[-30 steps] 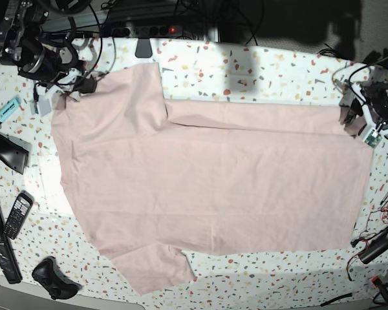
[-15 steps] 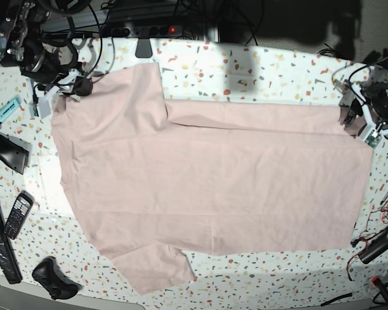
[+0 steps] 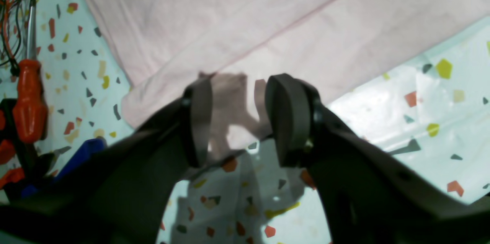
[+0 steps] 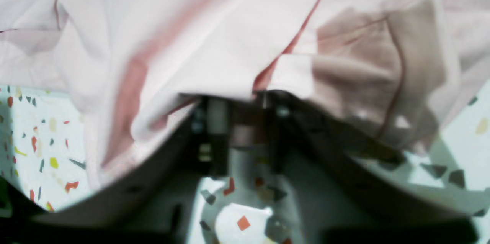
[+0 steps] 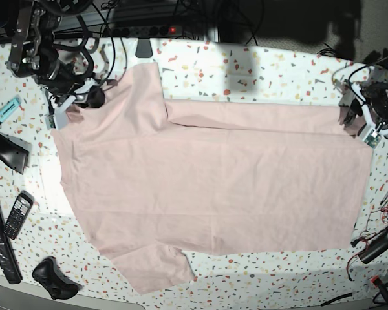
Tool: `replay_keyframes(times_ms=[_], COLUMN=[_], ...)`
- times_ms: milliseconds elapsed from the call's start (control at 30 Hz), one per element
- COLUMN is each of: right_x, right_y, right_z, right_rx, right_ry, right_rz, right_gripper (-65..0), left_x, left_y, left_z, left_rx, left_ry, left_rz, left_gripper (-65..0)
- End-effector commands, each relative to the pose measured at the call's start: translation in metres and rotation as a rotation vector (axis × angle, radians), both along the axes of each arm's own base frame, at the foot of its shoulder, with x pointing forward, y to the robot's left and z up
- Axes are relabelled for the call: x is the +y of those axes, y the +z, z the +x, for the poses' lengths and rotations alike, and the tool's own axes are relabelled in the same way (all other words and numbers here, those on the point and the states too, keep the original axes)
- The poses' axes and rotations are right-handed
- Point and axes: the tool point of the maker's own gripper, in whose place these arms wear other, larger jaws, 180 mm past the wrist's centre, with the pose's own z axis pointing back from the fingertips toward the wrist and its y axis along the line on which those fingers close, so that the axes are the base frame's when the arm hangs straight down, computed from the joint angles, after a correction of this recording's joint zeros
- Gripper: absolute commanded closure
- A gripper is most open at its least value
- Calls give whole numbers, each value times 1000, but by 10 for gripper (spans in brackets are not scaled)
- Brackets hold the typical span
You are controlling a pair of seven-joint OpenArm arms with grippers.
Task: Fold the T-shirt properly
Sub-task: 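Fold the sleeve inward across the shirt body with the right gripper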
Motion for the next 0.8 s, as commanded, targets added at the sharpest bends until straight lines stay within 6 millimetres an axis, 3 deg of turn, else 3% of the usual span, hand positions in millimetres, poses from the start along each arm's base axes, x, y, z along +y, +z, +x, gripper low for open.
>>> replay_keyframes(times_ms=[0,33,133,367,767], right_x=[-2,-2,3,29,51], right_y=[-6,-4,11,83,126], right_z=[-12,-11,-6,17,74], right_rx=[58,51,0,-243,-489], right_ry=[30,33,59,154,38], right_rz=[-32,-34,-52,-99,22], right_gripper=[-42,-9,0,0,0], left_x=[3,3,3,3,3], left_y=[15,15,15,16,16], left_z=[10,10,10,10,10], left_rx=[-49,-49,-49,-52,-52], left_ry=[-9,-8,-9,-9,-9], left_rz=[6,6,6,4,3], left_gripper=[-254,-254,-254,-254,-254])
